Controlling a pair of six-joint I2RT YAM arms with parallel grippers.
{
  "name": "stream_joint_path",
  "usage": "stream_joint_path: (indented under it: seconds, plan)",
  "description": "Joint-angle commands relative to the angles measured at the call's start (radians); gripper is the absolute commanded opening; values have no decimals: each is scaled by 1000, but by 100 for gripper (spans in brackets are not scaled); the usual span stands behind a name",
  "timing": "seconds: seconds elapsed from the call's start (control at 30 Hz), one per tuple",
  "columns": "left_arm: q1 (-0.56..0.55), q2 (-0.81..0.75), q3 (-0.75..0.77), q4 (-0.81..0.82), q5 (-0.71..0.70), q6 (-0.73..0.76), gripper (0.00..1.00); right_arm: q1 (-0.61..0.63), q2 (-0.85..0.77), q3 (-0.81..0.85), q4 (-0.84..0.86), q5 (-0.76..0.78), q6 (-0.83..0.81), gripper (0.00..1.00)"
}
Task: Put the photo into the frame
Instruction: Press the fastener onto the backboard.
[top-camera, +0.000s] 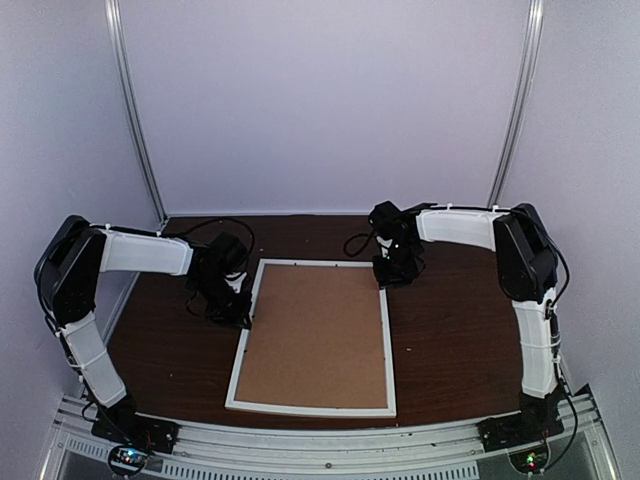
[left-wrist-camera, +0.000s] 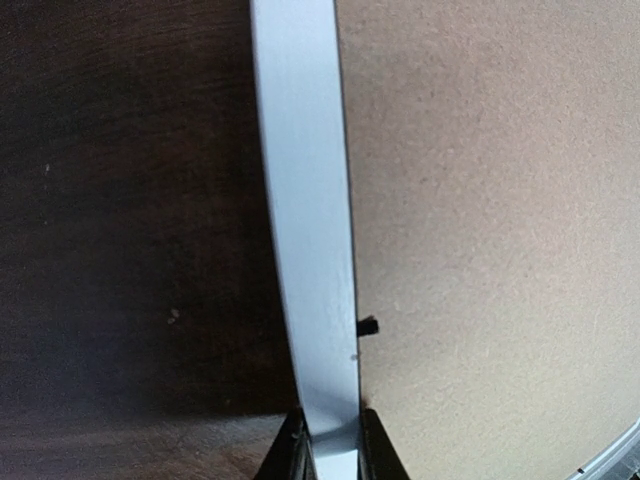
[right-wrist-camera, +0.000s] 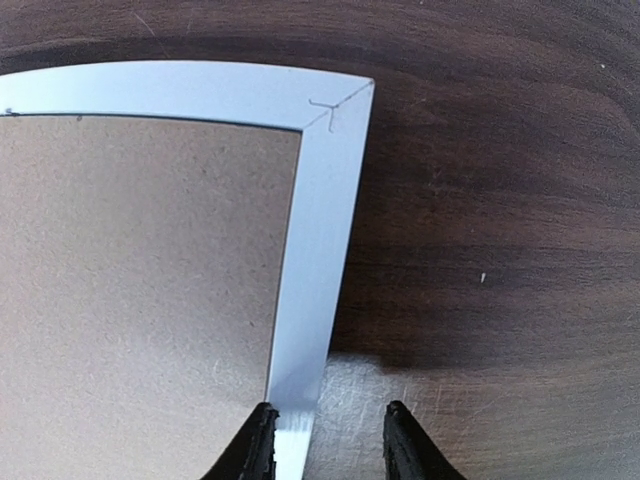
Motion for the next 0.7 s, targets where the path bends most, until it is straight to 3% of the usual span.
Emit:
stream_joint_path:
  seconds: [0.0, 0.67]
  plan:
    - [-28, 11, -11, -8, 49, 21, 0, -2, 27, -8, -21, 13, 5, 37]
    - [-29, 19, -10, -8, 55, 24, 0, 55, 41, -14, -6, -28, 42, 36]
